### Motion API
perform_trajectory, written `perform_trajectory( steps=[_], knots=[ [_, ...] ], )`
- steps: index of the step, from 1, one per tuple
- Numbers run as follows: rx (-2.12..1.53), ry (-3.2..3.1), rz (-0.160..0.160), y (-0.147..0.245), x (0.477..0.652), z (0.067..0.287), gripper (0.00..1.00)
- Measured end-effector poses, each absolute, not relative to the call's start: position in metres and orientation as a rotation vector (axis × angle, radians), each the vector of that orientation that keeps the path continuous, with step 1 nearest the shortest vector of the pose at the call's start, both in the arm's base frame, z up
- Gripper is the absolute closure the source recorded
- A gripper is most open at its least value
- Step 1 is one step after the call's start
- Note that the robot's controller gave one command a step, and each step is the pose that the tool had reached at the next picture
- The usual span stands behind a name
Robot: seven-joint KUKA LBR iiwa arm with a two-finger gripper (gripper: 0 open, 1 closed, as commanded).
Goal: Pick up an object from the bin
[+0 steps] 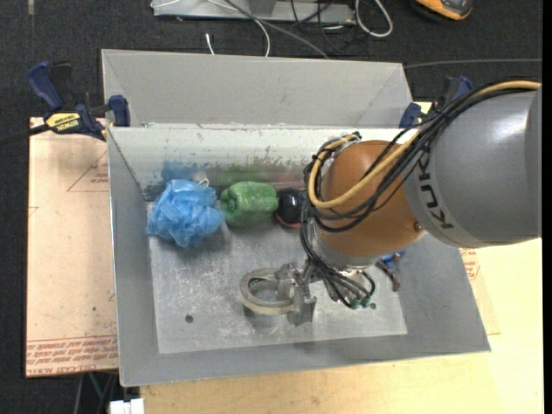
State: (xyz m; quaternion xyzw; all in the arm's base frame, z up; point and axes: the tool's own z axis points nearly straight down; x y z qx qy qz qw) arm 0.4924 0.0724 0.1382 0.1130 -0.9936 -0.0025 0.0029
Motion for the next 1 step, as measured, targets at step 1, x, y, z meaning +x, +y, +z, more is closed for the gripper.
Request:
perform_trajectory(
  steps=[1],
  knots=[
    [0.353,-3.11,-0.008,0.0725,0.4912,0.1552,1.0]
  ],
)
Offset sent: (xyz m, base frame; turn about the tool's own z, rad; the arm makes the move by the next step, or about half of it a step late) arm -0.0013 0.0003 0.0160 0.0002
